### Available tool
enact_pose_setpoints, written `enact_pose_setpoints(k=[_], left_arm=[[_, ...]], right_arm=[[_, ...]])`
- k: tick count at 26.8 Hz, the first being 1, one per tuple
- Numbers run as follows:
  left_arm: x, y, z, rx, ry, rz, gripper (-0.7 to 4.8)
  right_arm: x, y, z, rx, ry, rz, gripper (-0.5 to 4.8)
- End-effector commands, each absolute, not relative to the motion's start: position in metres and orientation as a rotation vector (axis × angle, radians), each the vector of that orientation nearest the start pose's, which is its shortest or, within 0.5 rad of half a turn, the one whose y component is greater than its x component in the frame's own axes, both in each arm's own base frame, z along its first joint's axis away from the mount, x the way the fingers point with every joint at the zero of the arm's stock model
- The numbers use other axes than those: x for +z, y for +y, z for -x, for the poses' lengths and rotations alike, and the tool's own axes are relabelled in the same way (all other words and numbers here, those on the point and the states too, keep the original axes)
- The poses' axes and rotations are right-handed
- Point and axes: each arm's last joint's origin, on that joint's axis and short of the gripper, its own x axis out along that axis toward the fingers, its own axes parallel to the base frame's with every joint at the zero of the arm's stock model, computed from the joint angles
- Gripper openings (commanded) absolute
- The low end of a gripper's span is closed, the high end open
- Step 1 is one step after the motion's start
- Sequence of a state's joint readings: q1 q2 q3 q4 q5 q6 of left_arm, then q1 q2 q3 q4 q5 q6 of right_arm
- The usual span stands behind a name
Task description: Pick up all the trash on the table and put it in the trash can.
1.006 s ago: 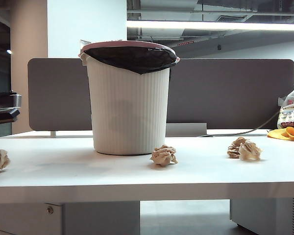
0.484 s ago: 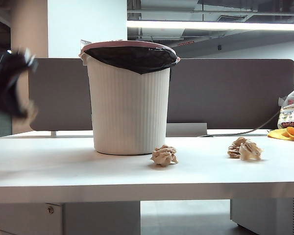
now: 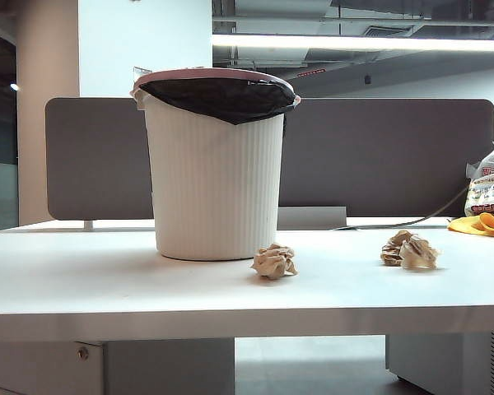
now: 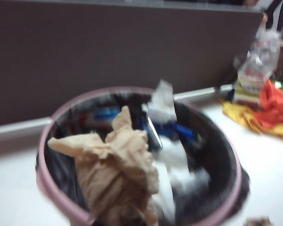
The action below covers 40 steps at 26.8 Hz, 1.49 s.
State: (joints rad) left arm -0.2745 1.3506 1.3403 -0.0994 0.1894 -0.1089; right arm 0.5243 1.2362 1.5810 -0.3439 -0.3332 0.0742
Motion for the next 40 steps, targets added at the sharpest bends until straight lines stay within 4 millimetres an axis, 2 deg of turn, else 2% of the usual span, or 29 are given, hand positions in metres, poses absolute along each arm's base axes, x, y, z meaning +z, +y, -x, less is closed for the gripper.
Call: enact_pose_setpoints(k=[1, 6, 10, 17, 19, 21, 22, 23, 40], left_arm=[[0.404, -0.093, -0.312, -0.454, 0.125, 0.128, -0.06], [0.397, -0.107, -0.35, -0.519, 0.158, 0.134, -0.07], [0.397, -0.118, -0.371, -0.579, 0.186, 0.136, -0.06], [0.39, -0.121, -0.377, -0.587, 0.291, 0.124, 0.0], [0.387, -0.121, -0.377, -0.584, 0.305, 0.091, 0.8], [0.387, -0.121, -0.376, -0.591, 0.294, 0.038, 2.6], [0.388, -0.121, -0.377, -0.595, 0.28, 0.012, 4.14], [0.388, -0.121, -0.377, -0.597, 0.271, -0.004, 4.79], [0.389, -0.124, -0.375, -0.586, 0.293, 0.015, 4.79]], right_arm=[[0.5, 0.119, -0.202, 0.825, -0.003, -0.066, -0.01], [0.496, 0.12, -0.202, 0.838, 0.038, -0.063, -0.01], [0.493, 0.12, -0.203, 0.837, 0.065, -0.061, -0.01], [0.488, 0.12, -0.205, 0.794, 0.113, -0.056, -0.01], [0.487, 0.12, -0.206, 0.795, 0.121, -0.055, -0.01], [0.487, 0.121, -0.206, 0.798, 0.124, -0.055, -0.01], [0.486, 0.121, -0.207, 0.798, 0.126, -0.055, -0.01], [0.486, 0.121, -0.207, 0.798, 0.128, -0.055, -0.01], [0.48, 0.122, -0.209, 0.802, 0.184, -0.057, -0.01]])
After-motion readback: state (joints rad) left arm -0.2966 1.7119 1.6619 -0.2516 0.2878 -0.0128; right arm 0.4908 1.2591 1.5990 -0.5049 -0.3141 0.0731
